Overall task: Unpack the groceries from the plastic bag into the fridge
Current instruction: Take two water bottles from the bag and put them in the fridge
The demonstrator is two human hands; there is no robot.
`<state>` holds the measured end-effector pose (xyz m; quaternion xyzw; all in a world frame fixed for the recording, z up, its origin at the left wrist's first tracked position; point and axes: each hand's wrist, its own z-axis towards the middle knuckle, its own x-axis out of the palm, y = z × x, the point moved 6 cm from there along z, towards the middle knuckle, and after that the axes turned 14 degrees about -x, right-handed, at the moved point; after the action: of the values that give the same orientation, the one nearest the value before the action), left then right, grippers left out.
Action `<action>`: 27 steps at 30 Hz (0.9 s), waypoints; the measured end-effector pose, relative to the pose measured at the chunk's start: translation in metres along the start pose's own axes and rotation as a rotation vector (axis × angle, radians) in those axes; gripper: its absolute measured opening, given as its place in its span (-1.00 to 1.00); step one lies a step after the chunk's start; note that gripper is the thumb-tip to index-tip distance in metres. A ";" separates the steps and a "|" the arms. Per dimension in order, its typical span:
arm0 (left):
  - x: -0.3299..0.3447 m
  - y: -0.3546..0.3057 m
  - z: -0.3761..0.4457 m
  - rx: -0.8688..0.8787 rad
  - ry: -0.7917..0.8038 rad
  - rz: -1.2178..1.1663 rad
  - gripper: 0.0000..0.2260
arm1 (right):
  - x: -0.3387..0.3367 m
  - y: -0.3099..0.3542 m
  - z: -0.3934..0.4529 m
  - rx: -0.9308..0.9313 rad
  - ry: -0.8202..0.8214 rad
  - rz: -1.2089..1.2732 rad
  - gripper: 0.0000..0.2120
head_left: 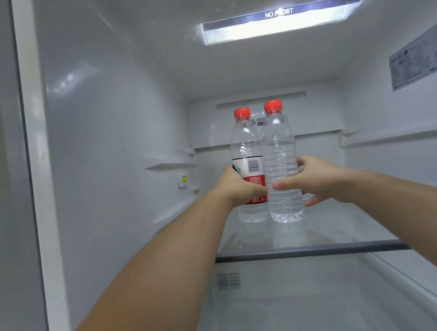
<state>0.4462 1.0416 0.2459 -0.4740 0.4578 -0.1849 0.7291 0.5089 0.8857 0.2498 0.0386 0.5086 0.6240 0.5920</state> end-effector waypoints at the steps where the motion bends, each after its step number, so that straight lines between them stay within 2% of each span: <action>1: 0.002 0.001 0.007 -0.014 -0.016 -0.028 -0.59 | 0.002 -0.002 0.004 -0.002 -0.005 -0.011 -0.61; 3: 0.003 0.004 0.021 -0.045 -0.062 -0.032 -0.44 | 0.003 -0.006 0.013 0.003 -0.014 -0.031 -0.65; 7: -0.008 0.012 0.039 -0.069 -0.164 0.036 -0.40 | 0.005 -0.013 0.029 0.009 -0.005 -0.062 -0.76; 11: -0.028 0.022 0.053 -0.132 -0.251 0.103 -0.38 | 0.011 -0.020 0.047 0.035 -0.008 -0.094 -0.71; 16: -0.032 0.025 0.063 -0.174 -0.254 0.135 -0.37 | 0.026 -0.023 0.066 0.091 0.012 -0.110 -0.49; 21: -0.030 0.028 0.065 -0.194 -0.269 0.193 -0.35 | 0.035 -0.023 0.070 0.106 -0.027 -0.121 -0.58; 24: -0.035 0.028 0.059 -0.187 -0.341 0.237 -0.42 | 0.038 -0.025 0.063 0.132 -0.009 -0.137 -0.60; 27: -0.039 0.021 0.032 -0.114 -0.448 0.306 -0.50 | 0.042 -0.020 0.043 0.156 0.084 -0.187 -0.48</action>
<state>0.4500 1.0963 0.2515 -0.4688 0.3608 0.0629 0.8038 0.5385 0.9396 0.2336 0.0107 0.5815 0.5257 0.6208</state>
